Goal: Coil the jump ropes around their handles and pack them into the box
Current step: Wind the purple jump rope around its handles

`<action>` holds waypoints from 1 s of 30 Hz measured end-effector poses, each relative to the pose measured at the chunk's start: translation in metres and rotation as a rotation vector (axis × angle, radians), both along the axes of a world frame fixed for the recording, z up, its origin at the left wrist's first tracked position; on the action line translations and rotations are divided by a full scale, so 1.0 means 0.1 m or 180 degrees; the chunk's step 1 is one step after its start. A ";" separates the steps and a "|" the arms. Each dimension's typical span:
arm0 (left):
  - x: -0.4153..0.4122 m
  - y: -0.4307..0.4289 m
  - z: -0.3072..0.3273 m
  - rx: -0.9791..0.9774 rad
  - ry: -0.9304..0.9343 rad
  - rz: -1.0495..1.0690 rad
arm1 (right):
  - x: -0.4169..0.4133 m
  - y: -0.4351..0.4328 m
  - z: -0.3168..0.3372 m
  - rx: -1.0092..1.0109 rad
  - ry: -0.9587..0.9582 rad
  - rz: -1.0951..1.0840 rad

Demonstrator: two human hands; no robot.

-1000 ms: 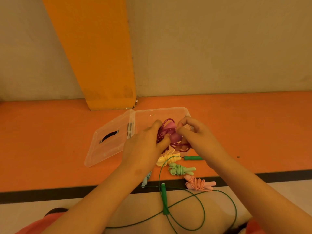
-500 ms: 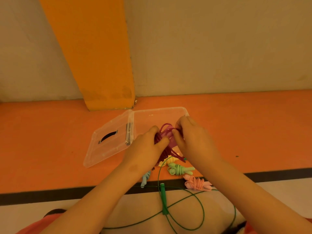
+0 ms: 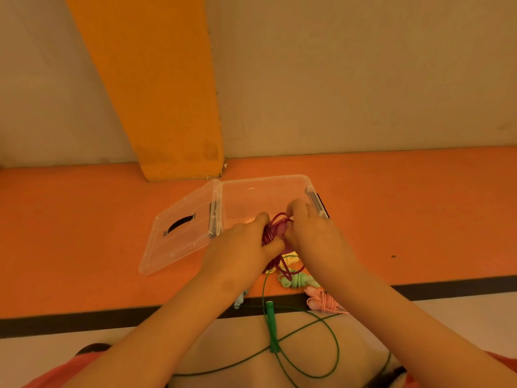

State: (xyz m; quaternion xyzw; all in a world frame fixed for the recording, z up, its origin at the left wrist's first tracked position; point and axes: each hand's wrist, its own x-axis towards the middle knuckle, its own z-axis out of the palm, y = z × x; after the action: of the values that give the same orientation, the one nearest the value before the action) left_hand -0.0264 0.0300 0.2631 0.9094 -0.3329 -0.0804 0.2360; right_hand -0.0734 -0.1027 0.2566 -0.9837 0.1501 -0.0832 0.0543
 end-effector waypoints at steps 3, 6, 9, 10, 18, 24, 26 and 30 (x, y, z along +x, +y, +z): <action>0.01 -0.02 -0.01 0.0128 0.0004 -0.0008 | 0.02 -0.02 -0.16 -0.0317 0.0071 0.0298; 0.04 -0.05 -0.04 0.0261 0.0213 -0.0036 | 0.04 -0.03 -0.21 -0.0387 0.0229 0.0380; 0.03 -0.06 -0.07 0.0308 0.0283 -0.0030 | 0.04 -0.02 -0.21 -0.0397 0.0354 0.0295; 0.02 -0.06 -0.07 0.0312 0.0252 -0.0023 | 0.04 -0.02 -0.21 -0.0395 0.0301 0.0208; -0.01 -0.04 -0.07 0.0407 -0.0115 0.0056 | -0.10 -0.04 0.02 -0.0087 0.0096 0.0301; -0.04 0.00 -0.08 0.0362 -0.0236 -0.0013 | -0.20 -0.10 0.06 0.0524 -0.0428 0.0778; -0.03 -0.01 -0.07 0.0400 -0.0234 -0.0039 | -0.21 -0.11 0.03 0.0399 -0.0552 0.0967; -0.03 0.00 -0.07 0.0620 -0.0374 -0.0156 | -0.17 -0.13 0.03 0.0311 -0.0570 0.1112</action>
State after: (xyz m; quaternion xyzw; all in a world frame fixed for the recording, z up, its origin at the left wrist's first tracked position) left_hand -0.0295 0.0297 0.2558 0.9228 -0.3589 -0.0647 0.1245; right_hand -0.0907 -0.1158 0.2592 -0.9796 -0.0243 -0.1523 0.1287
